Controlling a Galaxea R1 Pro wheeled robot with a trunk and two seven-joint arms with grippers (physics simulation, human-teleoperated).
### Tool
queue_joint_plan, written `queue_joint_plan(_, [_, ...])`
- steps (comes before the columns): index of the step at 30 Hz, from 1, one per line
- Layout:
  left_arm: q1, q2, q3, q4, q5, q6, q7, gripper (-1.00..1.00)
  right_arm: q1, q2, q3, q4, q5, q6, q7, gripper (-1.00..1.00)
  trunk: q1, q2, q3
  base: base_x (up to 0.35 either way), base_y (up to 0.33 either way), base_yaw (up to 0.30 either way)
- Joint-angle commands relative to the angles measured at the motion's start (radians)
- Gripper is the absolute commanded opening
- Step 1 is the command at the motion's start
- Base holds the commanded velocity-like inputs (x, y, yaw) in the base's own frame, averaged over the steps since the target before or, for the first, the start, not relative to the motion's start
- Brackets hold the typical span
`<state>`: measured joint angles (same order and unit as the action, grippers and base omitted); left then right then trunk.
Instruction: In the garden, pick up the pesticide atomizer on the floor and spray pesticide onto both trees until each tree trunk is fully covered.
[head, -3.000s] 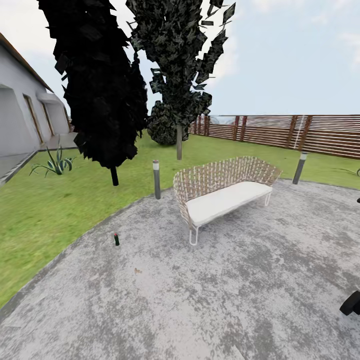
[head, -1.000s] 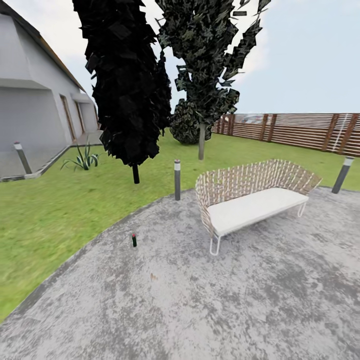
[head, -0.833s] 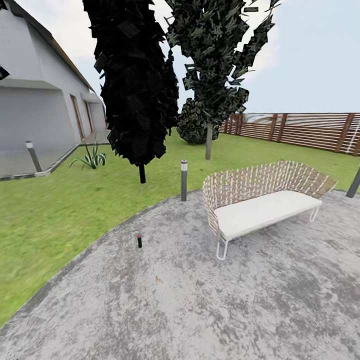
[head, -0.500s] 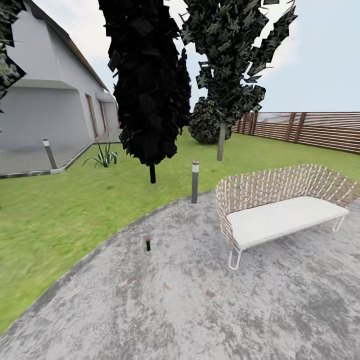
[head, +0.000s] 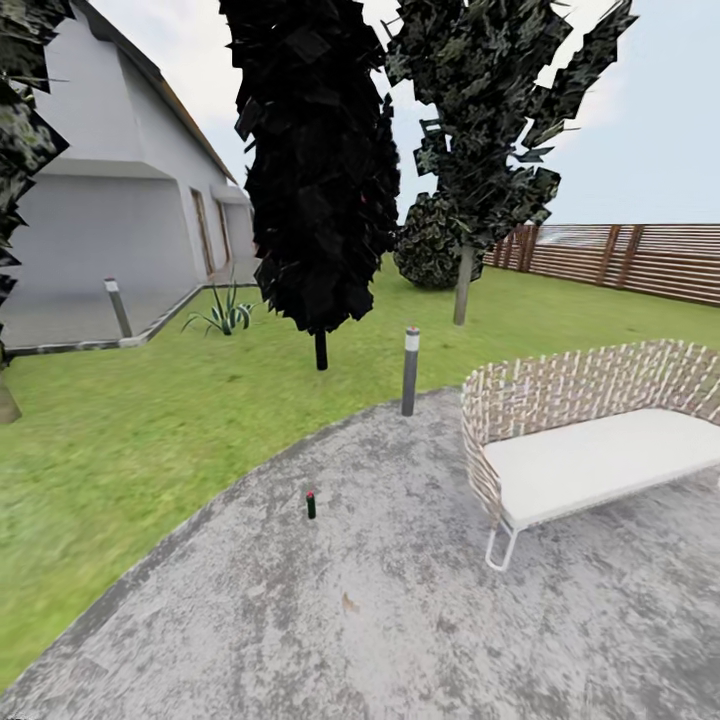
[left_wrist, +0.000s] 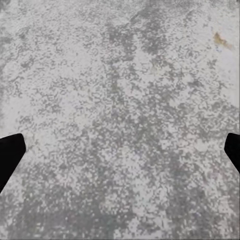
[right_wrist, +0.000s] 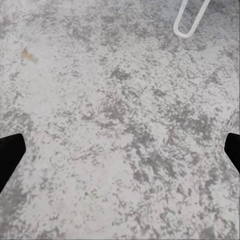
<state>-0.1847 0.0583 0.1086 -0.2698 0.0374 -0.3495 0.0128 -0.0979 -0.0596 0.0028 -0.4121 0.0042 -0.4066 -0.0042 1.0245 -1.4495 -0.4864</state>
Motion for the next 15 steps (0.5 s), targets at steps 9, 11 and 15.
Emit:
queue_joint_plan(9, [-0.001, 0.0, -0.001, 0.001, 0.004, -0.003, 0.001, 1.0, 0.0, 0.0, 0.0, 0.0, 0.0, -0.003, 0.0, 1.0, 0.001, 0.0, -0.001, 0.29, 0.19, 0.273])
queue_joint_plan(11, [-0.001, 0.0, -0.001, 0.001, 0.003, -0.003, 0.001, 1.0, 0.0, 0.0, 0.0, 0.0, 0.0, -0.003, 0.0, 1.0, 0.001, 0.0, -0.001, 0.287, 0.194, 0.272])
queue_joint_plan(15, [-0.001, 0.001, -0.001, 0.001, 0.003, -0.003, 0.001, 1.0, 0.0, 0.0, 0.0, 0.0, 0.0, -0.003, 0.0, 1.0, 0.001, 0.0, -0.001, 0.287, 0.193, 0.147])
